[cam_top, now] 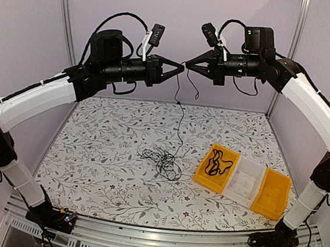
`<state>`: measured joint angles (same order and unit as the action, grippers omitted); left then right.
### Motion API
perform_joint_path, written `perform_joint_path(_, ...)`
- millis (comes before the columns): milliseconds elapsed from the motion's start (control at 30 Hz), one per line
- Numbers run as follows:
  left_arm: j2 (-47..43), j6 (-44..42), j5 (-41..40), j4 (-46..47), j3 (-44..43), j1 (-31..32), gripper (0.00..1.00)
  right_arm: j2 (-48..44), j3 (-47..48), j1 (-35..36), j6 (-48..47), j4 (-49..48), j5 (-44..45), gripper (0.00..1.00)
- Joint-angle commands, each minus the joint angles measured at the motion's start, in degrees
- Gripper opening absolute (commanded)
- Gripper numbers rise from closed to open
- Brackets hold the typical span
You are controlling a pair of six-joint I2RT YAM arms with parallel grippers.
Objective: Untangle the cables
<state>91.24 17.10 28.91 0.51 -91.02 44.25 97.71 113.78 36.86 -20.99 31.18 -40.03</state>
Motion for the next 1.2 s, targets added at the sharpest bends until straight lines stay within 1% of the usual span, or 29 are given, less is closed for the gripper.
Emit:
perform_joint_path(0, 0.05, -0.45, -0.81, -0.34, -1.05, 0.71, 0.06, -0.64, -0.13, 0.44, -0.16, 0.33, 1.50, 0.00)
perform_joint_path(67, -0.44, -0.37, -2.68, -0.34, -0.52, 0.66, 0.31, -1.51, -0.13, 0.41, -0.73, 0.42, 2.94, 0.00)
perform_joint_path(100, -0.91, -0.40, -3.50, -0.34, 0.15, 0.71, 0.40, -2.01, -0.21, 0.40, -1.20, 0.52, 3.89, 0.00)
perform_joint_path(133, -1.46, -0.48, -4.23, -0.15, 0.75, 0.59, 0.47, -2.85, -0.34, 0.38, -1.72, 0.57, 5.10, 0.00)
perform_joint_path(167, -2.09, -0.60, -4.75, 0.17, 1.52, 0.51, 0.52, -3.64, -0.46, 0.26, -2.02, 0.75, 5.74, 0.00)
perform_joint_path(200, -2.90, -0.85, -5.07, 0.41, 2.29, 0.40, 0.54, -4.32, -0.56, 0.05, -2.45, 1.10, 6.36, 0.00)
perform_joint_path(333, -6.66, -1.64, -6.40, 0.50, 6.13, -1.07, 0.57, -8.29, -0.04, -0.93, -2.21, 1.64, 8.73, 0.00)
perform_joint_path(400, -9.24, -1.71, -8.94, 1.13, 8.98, -2.23, 0.57, -9.79, 0.54, -1.15, -2.12, 2.20, 10.89, 0.00)
perform_joint_path(500, -13.09, -0.44, -12.55, 4.88, 14.47, -4.41, 0.58, -12.02, 1.38, -1.48, -2.66, 3.10, 13.94, 0.00)
perform_joint_path(600, -15.09, 1.13, -16.72, 6.49, 18.81, -6.40, 0.58, -14.04, 1.36, -2.19, -3.63, 3.89, 16.80, 0.00)
perform_joint_path(767, -14.91, 2.01, -22.88, 7.10, 22.34, -8.48, 0.57, -17.21, 0.46, -3.75, -5.41, 6.48, 19.61, 0.00)
perform_joint_path(833, -14.34, 2.50, -24.20, 7.64, 23.28, -8.87, 0.57, -18.58, -0.57, -4.05, -6.38, 7.51, 20.92, 0.00)
perform_joint_path(1167, -11.12, 4.16, -24.39, 8.45, 24.14, -10.38, 0.57, -24.47, -6.41, -4.76, -10.66, 10.76, 26.21, 0.00)
